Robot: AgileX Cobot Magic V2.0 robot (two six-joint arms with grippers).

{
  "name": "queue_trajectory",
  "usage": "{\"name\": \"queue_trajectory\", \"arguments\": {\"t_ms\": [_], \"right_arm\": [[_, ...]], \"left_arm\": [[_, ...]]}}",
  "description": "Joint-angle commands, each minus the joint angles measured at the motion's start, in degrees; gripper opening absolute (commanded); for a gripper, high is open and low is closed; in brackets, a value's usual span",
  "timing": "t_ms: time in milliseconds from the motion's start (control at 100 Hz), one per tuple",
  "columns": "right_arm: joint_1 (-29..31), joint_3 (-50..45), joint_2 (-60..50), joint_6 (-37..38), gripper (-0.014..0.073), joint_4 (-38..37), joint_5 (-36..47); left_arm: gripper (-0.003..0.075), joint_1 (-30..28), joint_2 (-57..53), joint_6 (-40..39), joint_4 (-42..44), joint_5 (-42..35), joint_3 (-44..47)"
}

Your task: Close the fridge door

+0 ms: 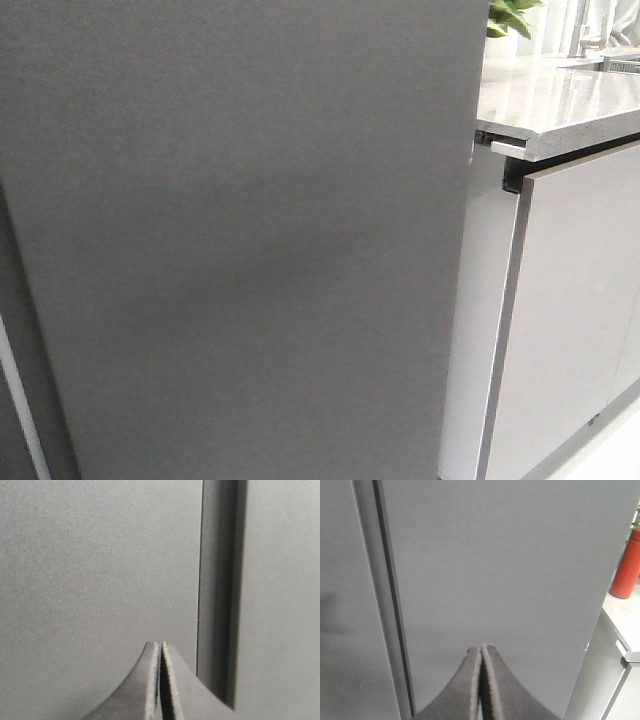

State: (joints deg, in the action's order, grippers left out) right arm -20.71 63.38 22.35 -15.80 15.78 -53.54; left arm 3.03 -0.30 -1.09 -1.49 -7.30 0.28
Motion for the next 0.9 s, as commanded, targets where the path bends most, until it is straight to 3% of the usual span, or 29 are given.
{"name": "queue_trajectory", "arguments": {"t_ms": [0,230,360,670,890], "right_arm": [[0.28,1.02,0.74,0.08,-0.0044,-0.05,4.80],[0.28,0.58,0.59,-0.03,-0.0044,-0.78,5.11],[2.75,-3.67,-1.23,-0.03,-0.0044,-2.31,9.22],[17.72,-30.77,-12.17,-0.03,-0.0044,-2.57,29.89],[23.31,-50.31,-18.31,-0.03,-0.0044,-0.02,46.58]], "left_arm": [[-0.0020,-0.27,-0.59,-0.25,-0.23,-4.16,2.01],[-0.0020,-0.27,-0.59,-0.25,-0.23,-4.16,2.01],[-0.0020,-0.27,-0.59,-0.25,-0.23,-4.16,2.01],[-0.0020,-0.27,-0.59,-0.25,-0.23,-4.16,2.01],[-0.0020,-0.27,-0.59,-0.25,-0.23,-4.16,2.01]]}}
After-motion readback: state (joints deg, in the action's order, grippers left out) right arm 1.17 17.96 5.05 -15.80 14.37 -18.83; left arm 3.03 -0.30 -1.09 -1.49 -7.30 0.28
